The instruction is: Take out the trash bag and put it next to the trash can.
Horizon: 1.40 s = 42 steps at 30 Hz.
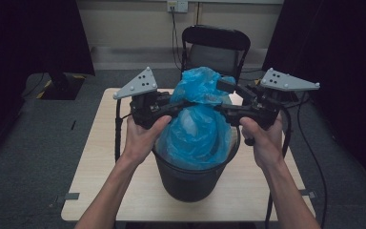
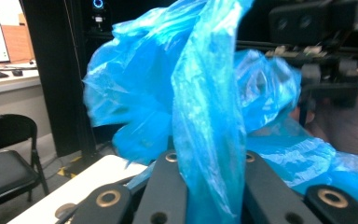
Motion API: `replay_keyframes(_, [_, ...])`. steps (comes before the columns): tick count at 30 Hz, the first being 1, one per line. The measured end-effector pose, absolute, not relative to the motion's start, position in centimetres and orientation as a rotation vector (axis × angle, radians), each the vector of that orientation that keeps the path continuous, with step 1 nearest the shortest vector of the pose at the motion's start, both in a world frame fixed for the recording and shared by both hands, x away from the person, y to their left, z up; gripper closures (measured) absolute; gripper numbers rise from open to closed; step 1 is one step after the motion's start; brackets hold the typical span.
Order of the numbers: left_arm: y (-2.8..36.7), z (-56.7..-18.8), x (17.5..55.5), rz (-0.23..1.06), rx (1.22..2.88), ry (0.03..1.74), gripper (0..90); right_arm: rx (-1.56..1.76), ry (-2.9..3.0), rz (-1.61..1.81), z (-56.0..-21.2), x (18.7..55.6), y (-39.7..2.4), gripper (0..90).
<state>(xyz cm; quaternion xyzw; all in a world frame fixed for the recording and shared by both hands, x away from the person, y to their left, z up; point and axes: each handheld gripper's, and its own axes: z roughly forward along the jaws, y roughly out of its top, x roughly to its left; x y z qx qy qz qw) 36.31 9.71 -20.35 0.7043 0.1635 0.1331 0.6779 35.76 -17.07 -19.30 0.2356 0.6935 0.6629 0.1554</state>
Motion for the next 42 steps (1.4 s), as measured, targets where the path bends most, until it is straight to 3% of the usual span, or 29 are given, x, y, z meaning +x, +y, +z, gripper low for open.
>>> replay_keyframes(4, [9.9, -19.9, 36.3, 0.299, 1.582, 0.365, 89.0, 0.674, 1.997, 1.905, -19.9, 35.9, -17.4, 27.5])
replay_keyframes(9, [9.5, -19.6, 36.3, 0.295, 1.575, 0.354, 89.0, 0.653, 2.073, 1.978, -20.6, 36.1, -16.7, 18.8])
replay_keyframes(13, [9.8, -19.4, 36.1, 0.316, 1.566, 0.367, 89.1, 0.705, 2.124, 1.85, -20.7, 36.3, -16.1, 20.6])
replay_keyframes(19, [11.9, -19.8, 37.2, 0.316, 1.532, 0.437, 89.0, 0.68, 1.988, 2.018, -20.1, 36.0, -18.6, 15.2])
replay_keyframes(30, [8.8, -17.8, 36.3, 0.278, 1.546, 0.349, 87.9, 0.642, 2.173, 1.848, -21.6, 37.2, -12.9, 13.5])
replay_keyframes(32, [8.5, -17.8, 36.3, 0.249, 1.542, 0.34, 87.5, 0.631, 2.173, 1.852, -21.7, 37.3, -12.7, 12.2])
replay_keyframes(33, [8.2, -17.8, 36.2, 0.217, 1.545, 0.327, 87.5, 0.594, 2.16, 1.855, -21.6, 37.3, -12.3, 7.0])
replay_keyframes(37, [8.0, -18.5, 36.7, 0.154, 1.536, 0.321, 87.4, 0.546, 2.149, 1.883, -21.2, 37.6, -11.9, 17.5])
replay_keyframes(40, [8.5, -18.8, 37.4, 0.094, 1.505, 0.332, 87.3, 0.456, 2.185, 1.926, -21.3, 37.4, -11.8, 44.8])
replay_keyframes(42, [8.7, -18.8, 37.5, 0.095, 1.508, 0.334, 86.3, 0.433, 2.2, 1.931, -21.3, 37.3, -11.7, 55.9])
